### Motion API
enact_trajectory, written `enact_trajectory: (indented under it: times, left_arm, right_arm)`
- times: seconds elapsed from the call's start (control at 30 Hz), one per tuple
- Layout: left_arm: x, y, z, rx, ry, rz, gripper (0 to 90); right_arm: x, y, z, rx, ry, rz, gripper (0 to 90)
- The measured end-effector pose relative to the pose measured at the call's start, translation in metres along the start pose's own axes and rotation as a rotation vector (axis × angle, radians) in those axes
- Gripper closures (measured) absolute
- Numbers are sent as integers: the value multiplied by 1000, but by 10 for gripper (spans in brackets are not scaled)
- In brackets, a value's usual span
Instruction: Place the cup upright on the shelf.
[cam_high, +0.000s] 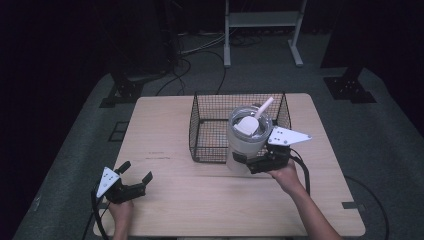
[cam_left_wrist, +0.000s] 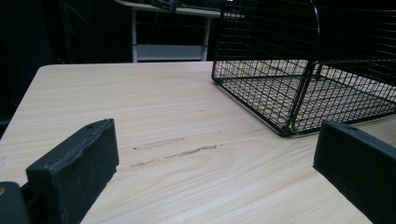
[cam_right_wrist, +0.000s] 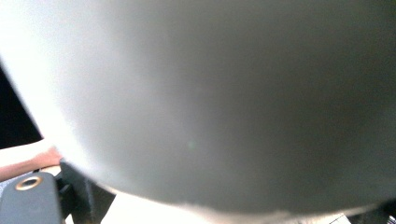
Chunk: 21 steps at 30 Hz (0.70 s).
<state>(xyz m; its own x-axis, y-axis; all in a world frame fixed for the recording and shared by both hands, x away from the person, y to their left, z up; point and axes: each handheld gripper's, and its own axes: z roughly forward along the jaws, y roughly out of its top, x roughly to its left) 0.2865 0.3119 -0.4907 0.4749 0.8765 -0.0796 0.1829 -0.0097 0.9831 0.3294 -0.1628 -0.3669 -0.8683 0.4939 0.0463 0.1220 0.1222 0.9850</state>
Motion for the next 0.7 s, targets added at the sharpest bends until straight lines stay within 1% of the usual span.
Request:
enact_trajectory:
  times: [0.1,0.13,0.2,0.23,0.3,0.37,0.4,0.47,0.53,0.63,0.67,0.7]
  left_arm:
    - [0,0,0,-2,0,-4,0]
    - [0,0,0,-4,-2,-3,0]
    - [0,0,0,-5,-4,-2,0]
    - [0,0,0,-4,-4,-3,0]
    - [0,0,0,-5,-3,-3,0]
    - [0,0,0,-5,-4,-2,0]
    - [0,0,0,-4,-4,-3,0]
    - [0,0,0,-5,-4,-4,0]
    - [0,0,0,-6,-5,-3,0]
    - [0,0,0,-6,-4,-3,0]
    - [0,0,0,-7,-6,-5,0]
    - [0,0,0,-7,-6,-5,0]
  right_arm:
    - [-3,3,5,13,-3,3,93]
    - [-5,6,8,19,-7,-4,94]
    - [-8,9,10,19,-8,-3,93]
    - [-9,11,10,22,-6,4,94]
    - [-12,15,13,13,-7,-1,94]
    - [-13,17,14,14,-9,-4,94]
    - [-16,22,17,20,-6,-9,94]
    - [-17,24,18,22,-3,-6,94]
    - [-21,31,23,28,-4,-17,94]
    - [-25,36,28,31,-4,-31,94]
    - [-28,40,34,30,-1,-44,94]
    - [-29,42,36,34,2,-41,94]
